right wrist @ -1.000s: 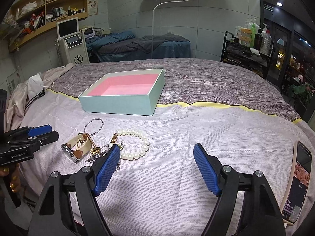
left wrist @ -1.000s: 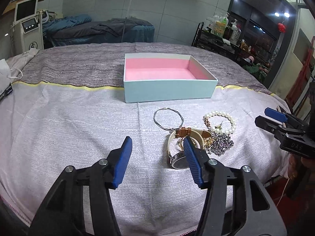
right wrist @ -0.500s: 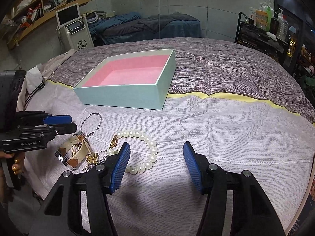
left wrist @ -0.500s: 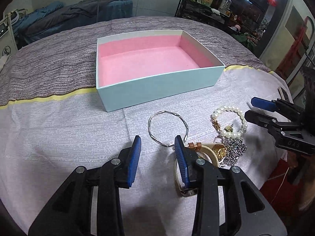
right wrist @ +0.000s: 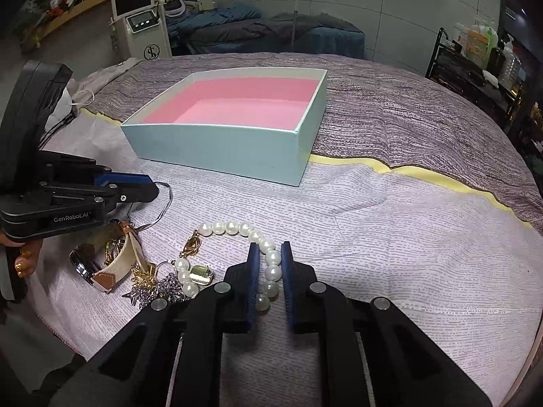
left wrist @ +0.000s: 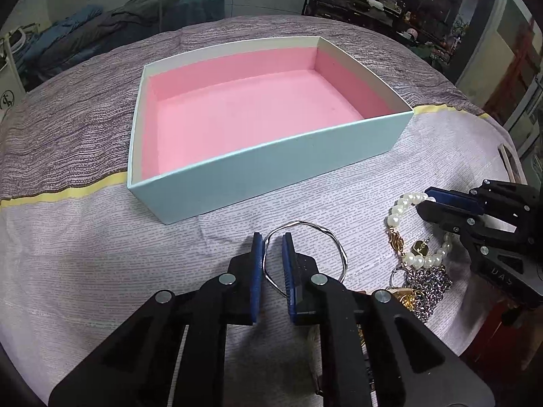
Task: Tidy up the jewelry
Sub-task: 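Grasp the silver bangle with the left tool while the right tool grasps the pearl bracelet, then carry the bangle into the pink box and open the left tool while the right releases the pearls there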
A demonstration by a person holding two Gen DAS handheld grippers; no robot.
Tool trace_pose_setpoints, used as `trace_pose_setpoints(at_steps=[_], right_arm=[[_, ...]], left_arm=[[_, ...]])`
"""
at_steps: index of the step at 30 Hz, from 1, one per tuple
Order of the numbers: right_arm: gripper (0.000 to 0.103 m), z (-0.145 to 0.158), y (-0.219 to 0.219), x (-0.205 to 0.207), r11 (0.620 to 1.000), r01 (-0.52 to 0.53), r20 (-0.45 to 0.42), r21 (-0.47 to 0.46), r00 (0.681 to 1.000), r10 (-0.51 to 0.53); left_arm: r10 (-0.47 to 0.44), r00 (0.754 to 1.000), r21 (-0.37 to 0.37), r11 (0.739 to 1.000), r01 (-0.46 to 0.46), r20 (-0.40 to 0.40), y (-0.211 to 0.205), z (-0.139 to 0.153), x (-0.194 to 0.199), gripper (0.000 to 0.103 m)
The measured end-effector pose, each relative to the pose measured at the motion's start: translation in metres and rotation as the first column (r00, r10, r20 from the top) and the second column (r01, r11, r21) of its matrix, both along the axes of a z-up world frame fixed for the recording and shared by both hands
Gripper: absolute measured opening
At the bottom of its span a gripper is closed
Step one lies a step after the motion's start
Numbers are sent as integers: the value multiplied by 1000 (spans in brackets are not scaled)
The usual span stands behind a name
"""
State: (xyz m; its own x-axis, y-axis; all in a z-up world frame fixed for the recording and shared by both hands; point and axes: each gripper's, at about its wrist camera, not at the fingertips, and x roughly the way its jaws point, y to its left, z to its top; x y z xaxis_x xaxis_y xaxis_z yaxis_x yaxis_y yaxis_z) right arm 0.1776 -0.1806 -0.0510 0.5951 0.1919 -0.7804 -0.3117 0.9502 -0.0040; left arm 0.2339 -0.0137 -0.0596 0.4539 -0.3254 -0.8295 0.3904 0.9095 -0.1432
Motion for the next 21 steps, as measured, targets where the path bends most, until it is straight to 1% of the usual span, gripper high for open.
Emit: trace_pose_setpoints(at_steps=[1, 4, 7, 9, 13, 15, 21], right_arm=[[12, 0, -2, -1, 1000, 0, 7, 9, 1000, 0], [10, 2, -4, -4, 999, -5, 33, 36, 999, 3], [9, 12, -9, -8, 996, -6, 69, 85, 998, 0], [9, 21, -10, -10, 995, -19, 100, 98, 995, 9], [9, 46, -6, -18, 989, -71, 172, 129, 984, 48], [9, 57, -4, -17, 987, -90, 201, 131, 978, 63], [9, 81, -3, -9, 974, -127, 248, 186, 966, 79]], left_arm=[[10, 1000, -5, 1000, -10, 6, 1, 0, 0, 5], [33, 999, -27, 999, -33, 30, 1, 0, -3, 3], [59, 997, -85, 995, -55, 46, 6, 6, -9, 3], [72, 995, -118, 991, -64, 65, 8, 14, -14, 3], [81, 988, -166, 984, -59, 133, 17, 41, -29, 3], [79, 983, -170, 984, -50, 167, 20, 55, -34, 3], [64, 974, -201, 979, -19, 218, 22, 87, -33, 3]])
